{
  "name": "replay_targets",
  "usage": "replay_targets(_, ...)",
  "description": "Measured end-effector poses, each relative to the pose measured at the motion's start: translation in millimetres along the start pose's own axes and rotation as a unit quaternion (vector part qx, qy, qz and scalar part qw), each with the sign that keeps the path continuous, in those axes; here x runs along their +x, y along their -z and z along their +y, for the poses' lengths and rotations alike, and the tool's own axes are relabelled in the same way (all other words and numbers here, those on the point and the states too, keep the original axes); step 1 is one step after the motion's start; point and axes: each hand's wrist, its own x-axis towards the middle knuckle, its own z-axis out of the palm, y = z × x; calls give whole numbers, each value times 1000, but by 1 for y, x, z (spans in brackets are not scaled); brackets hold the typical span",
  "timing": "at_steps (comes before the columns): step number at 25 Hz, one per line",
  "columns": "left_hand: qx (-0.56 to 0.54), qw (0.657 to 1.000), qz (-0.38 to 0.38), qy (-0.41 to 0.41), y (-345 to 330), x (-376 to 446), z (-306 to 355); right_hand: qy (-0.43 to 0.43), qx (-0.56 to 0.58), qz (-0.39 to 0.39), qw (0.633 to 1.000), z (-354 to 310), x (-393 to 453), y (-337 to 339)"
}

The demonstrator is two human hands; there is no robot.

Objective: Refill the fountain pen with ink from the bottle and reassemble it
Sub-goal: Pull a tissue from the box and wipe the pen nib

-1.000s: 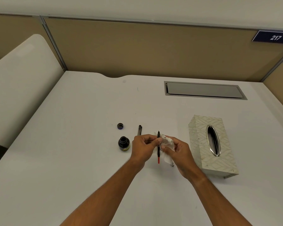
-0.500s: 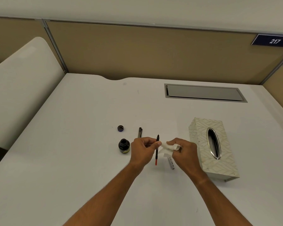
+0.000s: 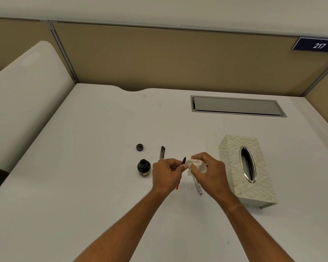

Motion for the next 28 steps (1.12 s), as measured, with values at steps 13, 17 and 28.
replay_targets(13,59,998,26,-3,-3,1,3,24,7,67,997,-11,-5,-6)
replay_targets(17,88,995,35,-14,-5,-2,3,21,10,67,998,-8,-3,-9)
replay_targets(28,165,984,39,-49,-4,-6,1,1,14,60,998,-11,-6,-15)
